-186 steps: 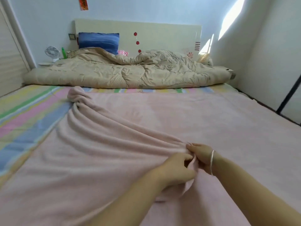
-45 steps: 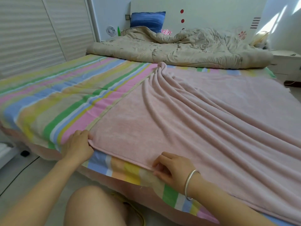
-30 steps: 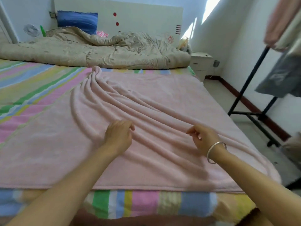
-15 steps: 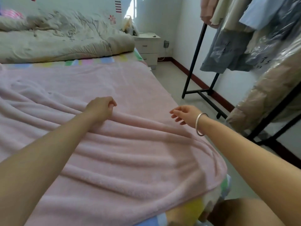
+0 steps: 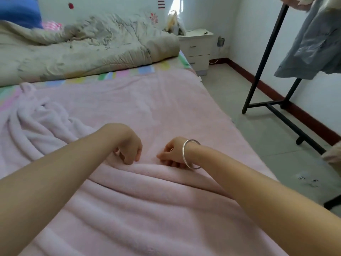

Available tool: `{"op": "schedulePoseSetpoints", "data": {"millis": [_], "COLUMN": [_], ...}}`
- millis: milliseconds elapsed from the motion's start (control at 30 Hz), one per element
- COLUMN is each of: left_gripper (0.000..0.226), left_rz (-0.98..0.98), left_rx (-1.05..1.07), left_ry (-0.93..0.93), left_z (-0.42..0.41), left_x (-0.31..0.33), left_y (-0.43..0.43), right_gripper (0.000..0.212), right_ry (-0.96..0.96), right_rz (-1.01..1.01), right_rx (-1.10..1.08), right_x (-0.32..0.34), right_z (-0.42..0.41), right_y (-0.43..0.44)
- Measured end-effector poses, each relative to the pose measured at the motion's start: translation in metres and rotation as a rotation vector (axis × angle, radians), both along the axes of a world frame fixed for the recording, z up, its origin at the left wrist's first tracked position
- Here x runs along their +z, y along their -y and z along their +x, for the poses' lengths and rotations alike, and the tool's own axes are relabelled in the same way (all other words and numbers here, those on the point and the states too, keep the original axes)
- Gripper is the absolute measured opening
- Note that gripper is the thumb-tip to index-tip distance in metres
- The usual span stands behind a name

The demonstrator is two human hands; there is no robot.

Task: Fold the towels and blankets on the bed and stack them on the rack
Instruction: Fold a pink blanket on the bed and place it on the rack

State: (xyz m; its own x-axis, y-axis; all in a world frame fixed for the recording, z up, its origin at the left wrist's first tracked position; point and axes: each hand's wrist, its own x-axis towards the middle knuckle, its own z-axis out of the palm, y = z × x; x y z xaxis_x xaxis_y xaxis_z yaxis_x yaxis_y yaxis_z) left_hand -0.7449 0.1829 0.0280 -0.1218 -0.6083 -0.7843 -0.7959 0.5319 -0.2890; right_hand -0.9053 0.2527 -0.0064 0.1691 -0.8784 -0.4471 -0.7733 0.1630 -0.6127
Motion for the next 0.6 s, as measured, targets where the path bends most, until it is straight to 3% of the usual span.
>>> {"op": "schedulePoseSetpoints", "data": {"millis": [133,200,267,433,600], "left_gripper": [0.027,0.022,0.012,0.003,0.015], "left_rz": [0.059,-0.003,-0.100,-0.460,-0.764], "left_rx": [0.027,0.023,0.105,0.177,0.102], "left_ry": [0.088,-0.016,-0.262,-0.952,-1.152], "left_z": [-0.002,0.003,0.008,-0.032,-0.142], "left_x": [0.002,0.001,0.005,0.023,-0.004], "left_y": [0.003,0.006,0.013,0.033,0.034], "right_gripper": [0.041,0.039,0.034,0.029,0.021], "right_ry": [-0.020,0.004,0.051,0.246,0.179], "right_rz": [0.043,0.027,-0.005,-0.246,-0.348], "right_rx": [0.180,0.261,0.267,-0.150,-0.410], "right_x": [-0.005,-0.007,-0.009,0.003,-0.002], "right_z": [0.014,0.012,0.001,-0.070,-0.155], "right_y": [0.002,0.002,0.006,0.030,0.049]}}
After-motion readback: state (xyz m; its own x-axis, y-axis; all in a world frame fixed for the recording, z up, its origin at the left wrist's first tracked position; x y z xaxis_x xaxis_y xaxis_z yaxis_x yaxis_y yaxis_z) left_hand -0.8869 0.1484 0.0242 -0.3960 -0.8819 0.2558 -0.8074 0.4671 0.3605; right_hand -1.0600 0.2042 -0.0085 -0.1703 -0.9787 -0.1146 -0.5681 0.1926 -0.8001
